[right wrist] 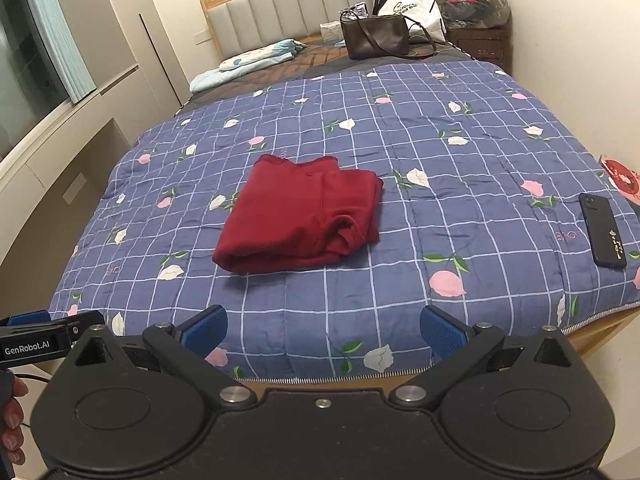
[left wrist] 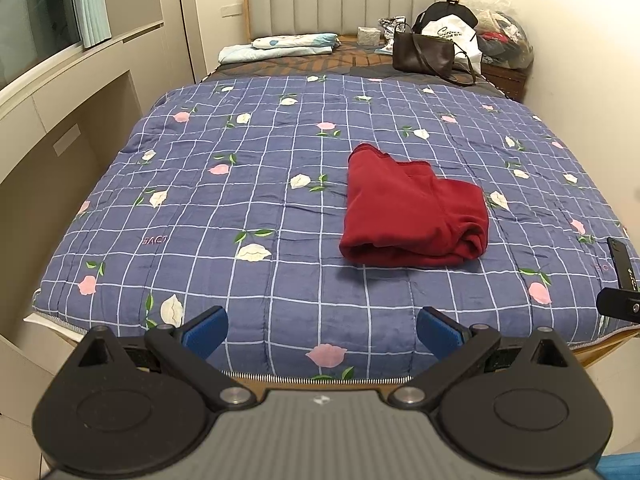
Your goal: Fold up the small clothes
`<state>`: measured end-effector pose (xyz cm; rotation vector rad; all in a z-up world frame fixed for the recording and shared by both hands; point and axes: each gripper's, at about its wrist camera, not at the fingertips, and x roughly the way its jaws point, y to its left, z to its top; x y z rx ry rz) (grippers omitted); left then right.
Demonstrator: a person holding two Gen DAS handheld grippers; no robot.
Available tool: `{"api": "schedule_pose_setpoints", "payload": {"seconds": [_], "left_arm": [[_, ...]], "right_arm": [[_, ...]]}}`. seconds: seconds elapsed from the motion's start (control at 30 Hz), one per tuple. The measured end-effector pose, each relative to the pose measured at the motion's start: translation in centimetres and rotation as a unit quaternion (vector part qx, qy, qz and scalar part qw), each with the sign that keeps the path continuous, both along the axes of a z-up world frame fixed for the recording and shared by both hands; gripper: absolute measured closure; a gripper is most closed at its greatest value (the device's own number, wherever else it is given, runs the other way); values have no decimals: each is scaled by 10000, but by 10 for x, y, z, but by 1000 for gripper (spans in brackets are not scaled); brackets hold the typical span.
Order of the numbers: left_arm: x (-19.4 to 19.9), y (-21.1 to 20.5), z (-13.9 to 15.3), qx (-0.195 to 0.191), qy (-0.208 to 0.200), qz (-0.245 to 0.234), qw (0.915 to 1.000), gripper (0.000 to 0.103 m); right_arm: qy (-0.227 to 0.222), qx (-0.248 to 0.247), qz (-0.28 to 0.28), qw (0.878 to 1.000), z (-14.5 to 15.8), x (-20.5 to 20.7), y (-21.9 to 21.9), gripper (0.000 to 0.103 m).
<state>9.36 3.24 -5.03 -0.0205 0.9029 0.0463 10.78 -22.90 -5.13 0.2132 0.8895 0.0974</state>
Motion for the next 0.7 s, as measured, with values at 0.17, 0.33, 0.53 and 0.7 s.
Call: {"api": "schedule_pose_setpoints", "payload": {"seconds": [0.17, 0.33, 0.53, 0.7], "left_arm": [[2, 0, -1, 0, 18, 45, 10000, 1], [2, -1, -1, 7, 23, 44, 10000, 1], [4, 0, -1, 18, 15, 61, 10000, 1], [7, -1, -1, 39, 16, 68, 10000, 1]], "right_arm": [[17, 21, -54, 10000, -3, 2, -1, 1], [22, 34, -69, 10000, -3, 3, -1, 1], [8, 41, -72, 10000, -4, 6, -2, 1], [14, 51, -75, 10000, -4, 10, -2, 1]]}}
